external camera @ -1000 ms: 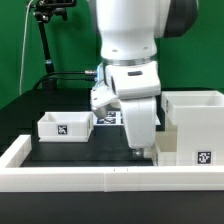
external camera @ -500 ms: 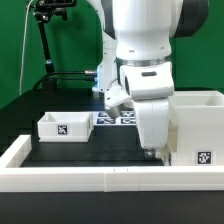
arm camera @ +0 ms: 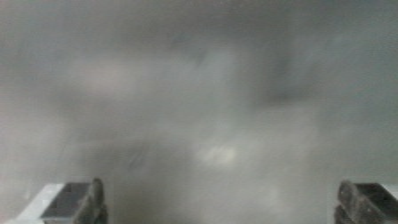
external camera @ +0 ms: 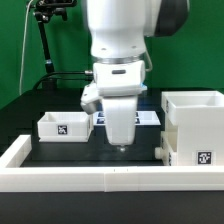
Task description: Assemble drawer
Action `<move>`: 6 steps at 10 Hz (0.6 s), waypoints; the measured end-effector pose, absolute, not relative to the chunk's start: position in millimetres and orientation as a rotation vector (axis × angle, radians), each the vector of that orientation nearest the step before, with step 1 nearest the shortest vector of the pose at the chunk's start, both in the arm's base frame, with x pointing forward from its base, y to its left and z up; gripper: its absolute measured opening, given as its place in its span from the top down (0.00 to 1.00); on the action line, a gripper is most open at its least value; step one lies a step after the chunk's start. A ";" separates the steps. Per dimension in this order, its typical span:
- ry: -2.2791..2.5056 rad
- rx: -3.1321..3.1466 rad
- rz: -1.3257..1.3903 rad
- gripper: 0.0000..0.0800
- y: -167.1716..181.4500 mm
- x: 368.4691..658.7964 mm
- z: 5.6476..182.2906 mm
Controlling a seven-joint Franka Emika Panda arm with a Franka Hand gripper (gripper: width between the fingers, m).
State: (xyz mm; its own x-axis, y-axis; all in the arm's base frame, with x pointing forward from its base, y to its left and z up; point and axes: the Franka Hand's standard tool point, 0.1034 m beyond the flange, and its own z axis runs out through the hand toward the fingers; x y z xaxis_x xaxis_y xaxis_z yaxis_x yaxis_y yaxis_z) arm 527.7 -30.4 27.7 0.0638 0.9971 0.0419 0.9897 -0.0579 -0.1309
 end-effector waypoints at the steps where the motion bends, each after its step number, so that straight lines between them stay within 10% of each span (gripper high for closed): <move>1: -2.054 -2.218 0.087 0.19 -38.0 515.2 32.1; 6: -2.005 -2.265 0.108 0.19 -41.8 478.6 41.0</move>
Offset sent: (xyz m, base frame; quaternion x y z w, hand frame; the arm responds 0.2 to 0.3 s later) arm -0.0636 -0.0020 0.0041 0.0290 0.0078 0.0580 0.9979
